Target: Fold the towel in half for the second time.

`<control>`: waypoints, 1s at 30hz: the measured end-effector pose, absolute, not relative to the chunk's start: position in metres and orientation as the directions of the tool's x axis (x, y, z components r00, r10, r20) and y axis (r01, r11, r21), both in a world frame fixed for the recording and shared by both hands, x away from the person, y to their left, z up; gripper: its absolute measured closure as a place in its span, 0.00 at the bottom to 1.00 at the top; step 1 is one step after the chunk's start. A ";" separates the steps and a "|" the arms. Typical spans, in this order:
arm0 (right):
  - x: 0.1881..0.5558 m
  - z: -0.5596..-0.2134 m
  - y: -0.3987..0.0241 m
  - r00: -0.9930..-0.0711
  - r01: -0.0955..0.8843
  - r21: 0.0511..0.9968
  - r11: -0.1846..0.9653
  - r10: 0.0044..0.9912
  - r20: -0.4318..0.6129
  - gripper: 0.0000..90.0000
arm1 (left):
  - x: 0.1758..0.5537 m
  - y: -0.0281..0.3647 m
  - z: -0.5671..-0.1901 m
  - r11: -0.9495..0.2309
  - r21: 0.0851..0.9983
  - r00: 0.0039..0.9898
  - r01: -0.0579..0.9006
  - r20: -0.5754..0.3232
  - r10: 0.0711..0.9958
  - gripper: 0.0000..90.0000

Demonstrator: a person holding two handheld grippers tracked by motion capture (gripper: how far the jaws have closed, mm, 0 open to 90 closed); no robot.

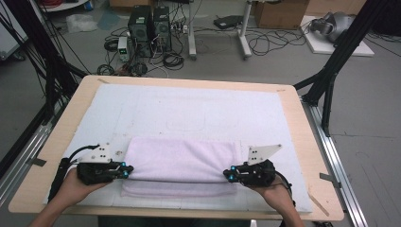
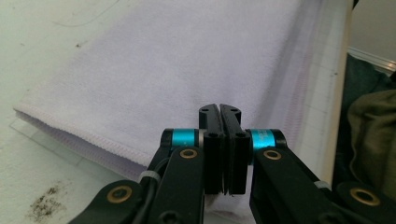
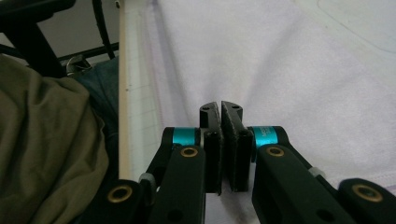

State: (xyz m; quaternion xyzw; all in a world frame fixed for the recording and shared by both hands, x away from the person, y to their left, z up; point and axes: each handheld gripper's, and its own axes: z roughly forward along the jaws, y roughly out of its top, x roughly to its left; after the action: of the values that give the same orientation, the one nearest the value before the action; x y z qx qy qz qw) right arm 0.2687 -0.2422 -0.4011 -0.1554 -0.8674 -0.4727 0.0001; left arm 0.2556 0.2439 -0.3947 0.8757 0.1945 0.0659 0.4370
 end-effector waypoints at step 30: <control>0.367 -0.425 -0.246 -0.872 0.363 0.792 0.491 0.478 0.103 0.56 | 0.349 0.244 -0.422 -0.457 0.802 0.790 0.385 -0.031 0.612 0.59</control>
State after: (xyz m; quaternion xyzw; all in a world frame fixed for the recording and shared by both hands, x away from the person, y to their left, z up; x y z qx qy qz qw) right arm 0.3669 -0.2456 -0.4247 -0.2441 -0.8609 -0.4415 -0.0653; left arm 0.3487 0.2436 -0.4218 0.8433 0.2956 0.1319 0.4290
